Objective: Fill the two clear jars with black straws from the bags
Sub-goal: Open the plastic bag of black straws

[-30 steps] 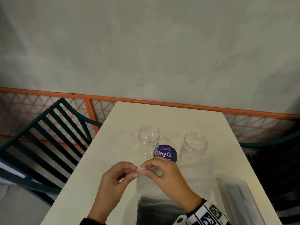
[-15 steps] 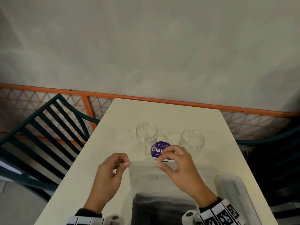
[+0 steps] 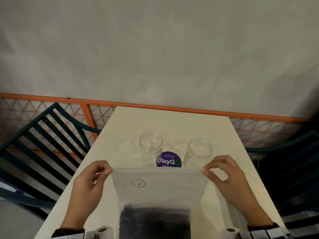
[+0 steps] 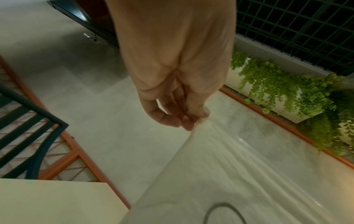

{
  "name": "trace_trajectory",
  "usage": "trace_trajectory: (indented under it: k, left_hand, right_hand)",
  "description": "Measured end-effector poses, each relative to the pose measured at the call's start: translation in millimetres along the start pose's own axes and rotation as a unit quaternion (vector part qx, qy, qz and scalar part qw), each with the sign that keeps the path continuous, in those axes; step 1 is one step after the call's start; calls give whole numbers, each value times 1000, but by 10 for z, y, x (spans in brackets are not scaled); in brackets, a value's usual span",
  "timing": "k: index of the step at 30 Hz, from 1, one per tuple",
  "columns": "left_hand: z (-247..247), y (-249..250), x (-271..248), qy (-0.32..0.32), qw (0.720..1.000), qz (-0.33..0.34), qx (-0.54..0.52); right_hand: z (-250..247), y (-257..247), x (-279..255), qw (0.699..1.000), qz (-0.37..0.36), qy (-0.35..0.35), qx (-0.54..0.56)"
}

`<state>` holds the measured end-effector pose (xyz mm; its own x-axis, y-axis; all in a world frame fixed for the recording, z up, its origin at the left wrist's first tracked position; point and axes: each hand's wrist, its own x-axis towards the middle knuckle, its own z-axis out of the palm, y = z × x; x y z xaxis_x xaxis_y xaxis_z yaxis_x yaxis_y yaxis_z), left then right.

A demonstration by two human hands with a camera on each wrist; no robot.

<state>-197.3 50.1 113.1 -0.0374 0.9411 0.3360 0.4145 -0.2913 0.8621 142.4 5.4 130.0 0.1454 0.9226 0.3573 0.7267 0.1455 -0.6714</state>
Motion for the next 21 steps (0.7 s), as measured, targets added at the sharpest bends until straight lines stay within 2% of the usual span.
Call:
trace_trajectory:
  k: [3, 5, 8, 10, 14, 16, 18, 20, 21]
  left_hand:
    - [-3, -8, 6, -13, 999, -27, 18]
    - [-1, 47, 22, -26, 998, -21, 55]
    - [83, 264, 21, -36, 984, 66, 162]
    - [283, 430, -15, -70, 970, 114, 201]
    - [717, 491, -26, -134, 937, 129, 295]
    - [724, 402, -14, -132, 925, 64, 352]
    - [592, 371, 8, -93, 922, -29, 374]
    - [466, 336, 38, -78, 927, -109, 350]
    - [429, 310, 50, -82, 940, -112, 312]
  right_hand:
    - [-66, 32, -41, 999, 33, 9, 16]
    - [-36, 13, -83, 998, 46, -7, 51]
    - [55, -46, -148, 991, 60, -27, 117]
    - [121, -74, -183, 987, 70, -30, 144]
    - [188, -88, -229, 985, 73, -35, 153]
    - [152, -42, -235, 983, 83, -17, 163]
    - [99, 11, -233, 981, 95, 11, 166]
    - [77, 37, -224, 984, 101, 27, 142]
    - [90, 34, -212, 986, 104, 25, 126]
